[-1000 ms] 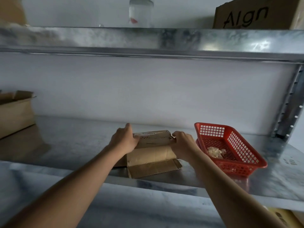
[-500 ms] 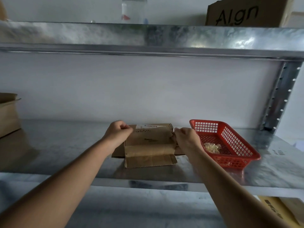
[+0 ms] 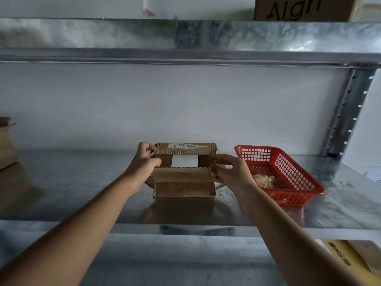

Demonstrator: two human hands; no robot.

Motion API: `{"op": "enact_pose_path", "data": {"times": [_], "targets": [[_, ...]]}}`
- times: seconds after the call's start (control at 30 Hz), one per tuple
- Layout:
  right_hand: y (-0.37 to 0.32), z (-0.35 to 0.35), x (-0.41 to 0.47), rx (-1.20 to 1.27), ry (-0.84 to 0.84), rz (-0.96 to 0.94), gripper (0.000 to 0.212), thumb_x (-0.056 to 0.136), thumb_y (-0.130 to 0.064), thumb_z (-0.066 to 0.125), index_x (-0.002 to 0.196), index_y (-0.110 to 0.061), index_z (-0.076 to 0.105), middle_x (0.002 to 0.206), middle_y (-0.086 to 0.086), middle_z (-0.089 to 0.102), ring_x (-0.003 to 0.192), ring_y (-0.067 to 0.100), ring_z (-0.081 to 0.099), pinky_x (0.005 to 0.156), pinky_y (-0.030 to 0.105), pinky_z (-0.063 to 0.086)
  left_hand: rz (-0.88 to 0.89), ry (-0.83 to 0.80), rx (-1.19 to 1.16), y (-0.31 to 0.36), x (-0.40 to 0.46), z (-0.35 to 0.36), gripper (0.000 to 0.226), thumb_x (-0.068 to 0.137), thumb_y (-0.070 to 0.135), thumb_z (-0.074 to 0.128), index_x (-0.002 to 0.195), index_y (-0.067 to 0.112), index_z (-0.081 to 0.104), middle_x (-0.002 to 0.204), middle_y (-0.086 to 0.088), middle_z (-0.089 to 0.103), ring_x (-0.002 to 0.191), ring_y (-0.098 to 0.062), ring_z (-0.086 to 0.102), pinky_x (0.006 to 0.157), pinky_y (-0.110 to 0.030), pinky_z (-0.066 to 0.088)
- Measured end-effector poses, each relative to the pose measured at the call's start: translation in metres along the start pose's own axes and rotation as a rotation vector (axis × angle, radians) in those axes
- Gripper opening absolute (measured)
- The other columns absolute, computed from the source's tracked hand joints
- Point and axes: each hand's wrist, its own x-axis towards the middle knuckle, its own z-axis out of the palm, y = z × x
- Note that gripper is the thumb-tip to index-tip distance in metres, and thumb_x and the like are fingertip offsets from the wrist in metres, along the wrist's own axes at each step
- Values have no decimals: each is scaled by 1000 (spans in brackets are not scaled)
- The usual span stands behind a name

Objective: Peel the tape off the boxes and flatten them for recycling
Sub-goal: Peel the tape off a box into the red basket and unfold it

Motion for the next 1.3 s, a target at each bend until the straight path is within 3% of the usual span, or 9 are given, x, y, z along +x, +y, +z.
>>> {"op": "enact_pose_path", "data": {"times": [0.27, 0.4, 0.5, 0.6, 0.7, 0.83, 0.97, 1.13, 1.3], "targets": [[21, 3, 4, -28, -121, -84, 81, 86, 12, 71, 149, -34, 52, 146, -2, 53, 130, 16, 55, 83, 22, 59, -22, -36, 299, -21, 1, 1, 44, 87, 10, 73, 115, 33, 47, 135, -2, 49, 126, -21, 47, 97, -38, 48], [22, 8, 7, -285, -141, -125, 94, 81, 3, 81, 154, -40, 40, 152, 1, 43, 140, 27, 45, 106, 50, 53, 55, -154, 438, -18, -8, 6, 68, 88, 17, 79, 138, 51, 47, 153, 6, 42, 140, -18, 38, 108, -36, 43], [18, 13, 5, -336, -65, -161, 89, 75, -4, 87, 145, -41, 46, 141, 1, 48, 127, 30, 56, 94, 46, 60, 138, -119, 632, -12, -7, 7, 86, 85, 31, 83, 152, 51, 34, 156, 1, 43, 143, -23, 39, 110, -35, 40], [11, 17, 3, -426, 24, -224, 87, 70, -19, 94, 136, -44, 44, 129, -3, 48, 106, 24, 61, 76, 27, 60, 225, -37, 797, -7, -9, 11, 86, 82, 43, 84, 150, 48, 32, 145, -3, 52, 132, -28, 50, 101, -39, 48], [3, 24, -5, -498, 110, -266, 89, 68, -28, 96, 132, -45, 37, 124, -2, 46, 95, 22, 60, 67, 29, 61, 305, 119, 839, -5, -15, 17, 76, 78, 39, 85, 130, 39, 30, 103, 3, 62, 89, -23, 65, 64, -32, 51], [-7, 30, -15, -637, 220, -301, 94, 66, -35, 97, 135, -38, 33, 122, 5, 45, 96, 29, 58, 68, 45, 63, 308, 120, 663, -7, -20, 14, 53, 89, 38, 65, 115, 27, 20, 72, -4, 58, 58, -24, 62, 50, -42, 49], [-16, 35, -24, -735, 286, -282, 109, 59, -44, 98, 140, -36, 25, 123, 7, 42, 100, 31, 57, 70, 48, 61, 290, 137, 407, -6, -25, 3, 29, 89, 41, 39, 115, 33, 28, 63, 1, 49, 50, -5, 51, 46, -22, 38], [-21, 42, -31, -825, 326, -299, 108, 63, -39, 96, 141, -33, 21, 123, 8, 39, 105, 28, 52, 61, 36, 52, 110, 146, -28, -5, -26, -13, 29, 86, 38, 36, 105, 29, 55, 118, -29, 55, 108, -42, 56, 83, -54, 54], [-23, 43, -34, -824, 340, -303, 103, 63, -37, 92, 139, -33, 22, 120, 7, 36, 96, 24, 46, 56, 31, 42, -48, 184, -222, -14, -27, -16, 35, 109, 38, 36, 133, 19, 50, 137, -18, 55, 124, -33, 56, 81, -37, 55]]}}
